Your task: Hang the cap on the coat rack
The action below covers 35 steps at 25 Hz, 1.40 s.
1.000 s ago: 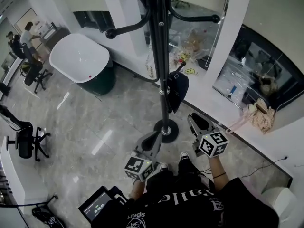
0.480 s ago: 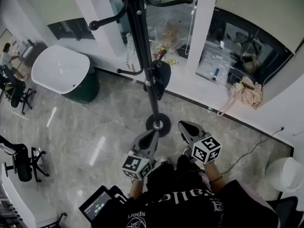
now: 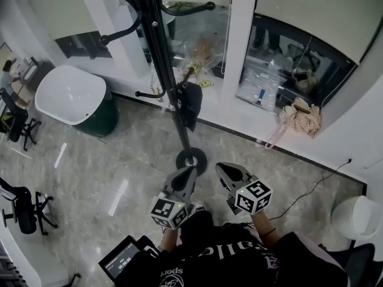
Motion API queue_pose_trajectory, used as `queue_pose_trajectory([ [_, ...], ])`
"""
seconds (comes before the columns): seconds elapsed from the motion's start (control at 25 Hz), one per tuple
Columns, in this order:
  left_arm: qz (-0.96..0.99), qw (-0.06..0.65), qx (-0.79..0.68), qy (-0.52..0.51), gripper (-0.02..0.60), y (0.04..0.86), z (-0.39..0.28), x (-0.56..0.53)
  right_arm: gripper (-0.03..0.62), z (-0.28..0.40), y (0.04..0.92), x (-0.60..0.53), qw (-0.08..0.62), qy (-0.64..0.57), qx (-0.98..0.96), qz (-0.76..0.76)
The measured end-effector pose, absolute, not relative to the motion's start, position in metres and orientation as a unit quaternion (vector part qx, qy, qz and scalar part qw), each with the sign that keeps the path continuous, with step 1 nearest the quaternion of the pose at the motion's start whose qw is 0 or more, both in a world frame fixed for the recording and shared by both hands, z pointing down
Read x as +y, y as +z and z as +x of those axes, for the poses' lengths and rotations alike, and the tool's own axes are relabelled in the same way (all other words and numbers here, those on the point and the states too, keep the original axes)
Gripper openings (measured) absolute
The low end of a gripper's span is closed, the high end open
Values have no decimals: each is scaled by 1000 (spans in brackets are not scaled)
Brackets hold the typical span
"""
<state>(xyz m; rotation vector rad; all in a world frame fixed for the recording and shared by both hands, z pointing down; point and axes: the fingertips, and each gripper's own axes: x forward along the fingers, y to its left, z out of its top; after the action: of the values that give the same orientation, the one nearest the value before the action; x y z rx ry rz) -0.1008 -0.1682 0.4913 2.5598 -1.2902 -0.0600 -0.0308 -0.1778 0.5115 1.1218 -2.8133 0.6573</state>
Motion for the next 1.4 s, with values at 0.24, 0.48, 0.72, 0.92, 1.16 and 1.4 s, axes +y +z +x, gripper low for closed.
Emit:
queue_pose_trajectory([
  [0.24, 878, 134, -459, -26, 4, 483, -61, -140, 17, 5, 507, -137, 14, 216, -914, 342],
  [0.48, 872, 143, -468, -12, 5, 490, -9, -93, 15, 51, 509, -94, 12, 227, -916, 329],
  [0.72, 868, 157, -472, 5, 3, 505, 24, -40, 16, 74, 524, -54, 14, 244, -918, 314],
  [0.92, 863, 158, -480, 7, 4, 507, 32, -15, 17, 72, 530, -27, 26, 250, -923, 292],
  [1.16, 863, 141, -485, -4, 3, 497, 32, -1, 15, 63, 526, -7, 33, 239, -932, 272],
  [1.4, 862, 130, -490, -11, 4, 488, 17, 21, 16, 48, 512, 13, 23, 230, -935, 267],
])
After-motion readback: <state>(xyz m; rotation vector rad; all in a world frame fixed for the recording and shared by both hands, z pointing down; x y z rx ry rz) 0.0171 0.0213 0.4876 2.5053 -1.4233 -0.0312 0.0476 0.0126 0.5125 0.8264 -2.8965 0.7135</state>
